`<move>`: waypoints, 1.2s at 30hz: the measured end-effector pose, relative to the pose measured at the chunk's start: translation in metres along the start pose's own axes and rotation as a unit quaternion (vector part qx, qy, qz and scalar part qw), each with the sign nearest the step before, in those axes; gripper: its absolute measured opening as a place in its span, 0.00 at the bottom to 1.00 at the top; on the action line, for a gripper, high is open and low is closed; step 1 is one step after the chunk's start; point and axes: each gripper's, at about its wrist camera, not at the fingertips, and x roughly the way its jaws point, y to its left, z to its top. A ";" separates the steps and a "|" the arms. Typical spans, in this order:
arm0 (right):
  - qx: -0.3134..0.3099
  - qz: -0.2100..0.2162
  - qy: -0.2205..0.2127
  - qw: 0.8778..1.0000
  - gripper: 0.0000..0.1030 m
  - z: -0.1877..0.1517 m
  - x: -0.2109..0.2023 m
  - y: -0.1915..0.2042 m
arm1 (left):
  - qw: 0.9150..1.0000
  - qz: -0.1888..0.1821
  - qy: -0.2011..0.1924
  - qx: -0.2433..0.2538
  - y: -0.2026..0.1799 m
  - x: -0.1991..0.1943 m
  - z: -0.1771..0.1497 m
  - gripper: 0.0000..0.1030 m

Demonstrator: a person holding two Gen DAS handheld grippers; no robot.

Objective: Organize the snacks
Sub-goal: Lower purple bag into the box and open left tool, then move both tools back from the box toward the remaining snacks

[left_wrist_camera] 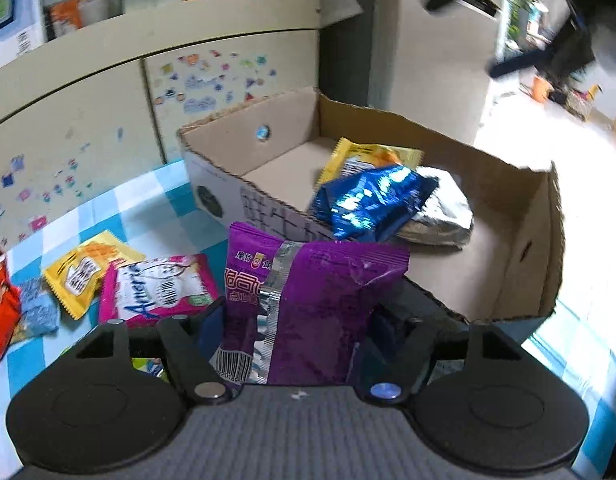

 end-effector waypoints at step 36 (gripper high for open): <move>0.166 0.023 0.097 0.981 0.84 -0.002 0.072 -0.051 | 0.992 -0.045 -0.065 -0.099 -0.006 -0.056 0.067 0.97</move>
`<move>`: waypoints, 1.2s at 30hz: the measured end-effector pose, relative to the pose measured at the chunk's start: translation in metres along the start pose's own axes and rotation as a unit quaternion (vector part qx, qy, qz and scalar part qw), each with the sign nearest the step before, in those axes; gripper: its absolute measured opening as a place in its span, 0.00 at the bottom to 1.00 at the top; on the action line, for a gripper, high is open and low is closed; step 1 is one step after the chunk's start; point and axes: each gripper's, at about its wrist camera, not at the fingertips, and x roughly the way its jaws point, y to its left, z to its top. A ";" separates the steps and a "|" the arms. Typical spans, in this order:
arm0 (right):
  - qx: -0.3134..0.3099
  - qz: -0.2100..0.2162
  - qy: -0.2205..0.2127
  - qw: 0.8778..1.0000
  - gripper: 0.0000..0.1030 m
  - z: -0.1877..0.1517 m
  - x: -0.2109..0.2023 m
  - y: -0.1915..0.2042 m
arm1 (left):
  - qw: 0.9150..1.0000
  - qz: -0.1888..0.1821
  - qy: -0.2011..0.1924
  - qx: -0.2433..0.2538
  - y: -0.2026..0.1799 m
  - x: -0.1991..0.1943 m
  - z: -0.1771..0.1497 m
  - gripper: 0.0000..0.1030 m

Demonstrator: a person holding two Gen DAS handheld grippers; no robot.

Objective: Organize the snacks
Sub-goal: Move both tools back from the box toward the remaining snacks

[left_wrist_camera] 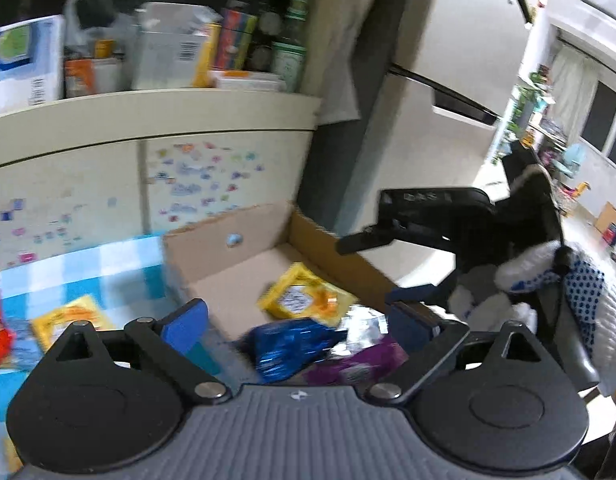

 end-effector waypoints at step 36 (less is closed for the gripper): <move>-0.106 -0.093 -0.065 0.988 0.85 0.013 -0.002 0.010 | 0.990 0.102 0.005 -0.094 0.138 -0.082 -0.056 1.00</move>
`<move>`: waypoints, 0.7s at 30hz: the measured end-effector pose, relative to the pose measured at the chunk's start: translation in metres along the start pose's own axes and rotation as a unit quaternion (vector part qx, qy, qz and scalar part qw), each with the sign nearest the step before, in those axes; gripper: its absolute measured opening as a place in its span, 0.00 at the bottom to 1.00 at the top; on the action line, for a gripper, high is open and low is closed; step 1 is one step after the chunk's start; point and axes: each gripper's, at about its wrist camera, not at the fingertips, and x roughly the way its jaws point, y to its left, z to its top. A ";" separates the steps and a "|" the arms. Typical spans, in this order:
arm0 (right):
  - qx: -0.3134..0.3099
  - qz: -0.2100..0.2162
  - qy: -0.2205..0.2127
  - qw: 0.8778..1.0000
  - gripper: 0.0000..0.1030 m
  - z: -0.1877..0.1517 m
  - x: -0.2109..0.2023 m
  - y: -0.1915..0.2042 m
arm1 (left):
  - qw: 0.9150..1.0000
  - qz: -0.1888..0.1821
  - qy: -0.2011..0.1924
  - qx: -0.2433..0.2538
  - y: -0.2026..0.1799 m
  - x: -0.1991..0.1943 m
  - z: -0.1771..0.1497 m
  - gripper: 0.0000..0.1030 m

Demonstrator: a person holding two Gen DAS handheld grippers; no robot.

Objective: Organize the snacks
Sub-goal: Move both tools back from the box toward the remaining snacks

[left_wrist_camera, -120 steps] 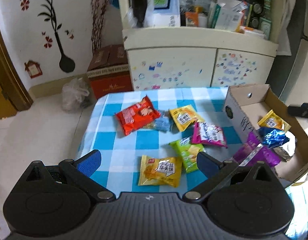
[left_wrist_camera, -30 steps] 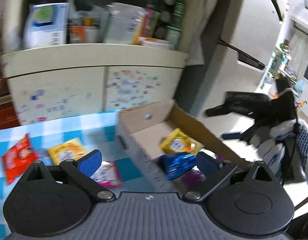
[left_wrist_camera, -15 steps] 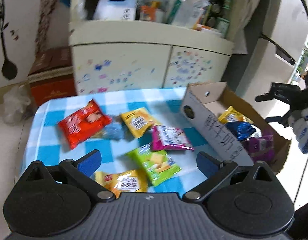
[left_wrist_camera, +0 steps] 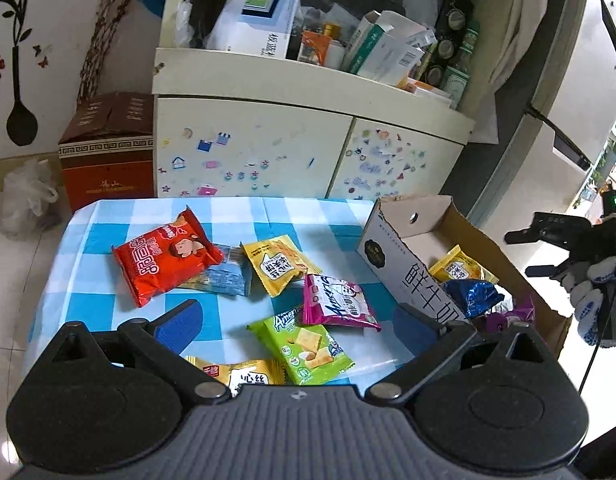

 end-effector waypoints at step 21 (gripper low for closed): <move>-0.123 0.036 0.020 0.992 0.89 -0.042 -0.023 0.064 | 0.988 0.102 0.113 -0.012 0.022 0.042 -0.009 1.00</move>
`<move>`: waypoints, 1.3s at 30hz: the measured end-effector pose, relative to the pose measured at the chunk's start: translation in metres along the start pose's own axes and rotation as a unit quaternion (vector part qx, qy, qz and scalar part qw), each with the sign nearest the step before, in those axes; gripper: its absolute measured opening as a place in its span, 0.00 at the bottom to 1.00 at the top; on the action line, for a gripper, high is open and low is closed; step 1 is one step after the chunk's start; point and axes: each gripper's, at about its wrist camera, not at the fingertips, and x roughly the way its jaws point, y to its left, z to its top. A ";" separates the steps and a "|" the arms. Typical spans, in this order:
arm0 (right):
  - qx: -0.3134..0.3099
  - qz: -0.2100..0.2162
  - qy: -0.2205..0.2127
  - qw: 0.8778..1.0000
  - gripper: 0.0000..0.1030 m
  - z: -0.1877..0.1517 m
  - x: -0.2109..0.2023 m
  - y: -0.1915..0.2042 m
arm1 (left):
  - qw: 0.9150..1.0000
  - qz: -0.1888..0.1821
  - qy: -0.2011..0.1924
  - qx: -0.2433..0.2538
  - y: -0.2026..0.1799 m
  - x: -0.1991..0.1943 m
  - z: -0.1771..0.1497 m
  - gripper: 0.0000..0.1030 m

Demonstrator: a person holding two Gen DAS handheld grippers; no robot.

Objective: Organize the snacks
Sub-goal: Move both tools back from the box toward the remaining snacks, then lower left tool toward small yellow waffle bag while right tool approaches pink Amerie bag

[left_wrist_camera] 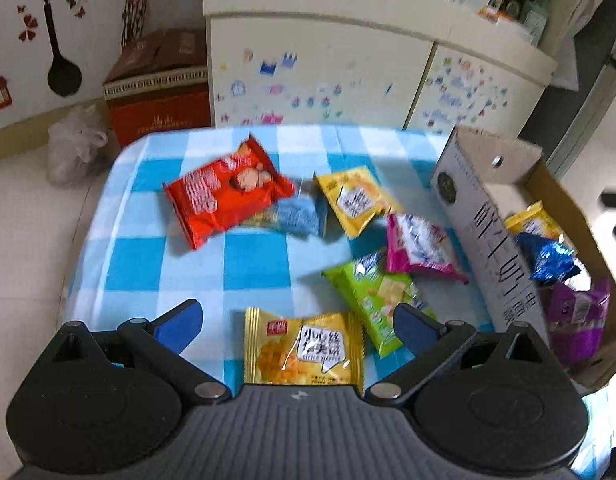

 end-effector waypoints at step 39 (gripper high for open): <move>-0.198 0.033 0.056 0.978 0.66 -0.066 0.140 0.187 | 0.994 0.064 0.085 -0.037 0.029 0.051 -0.019 1.00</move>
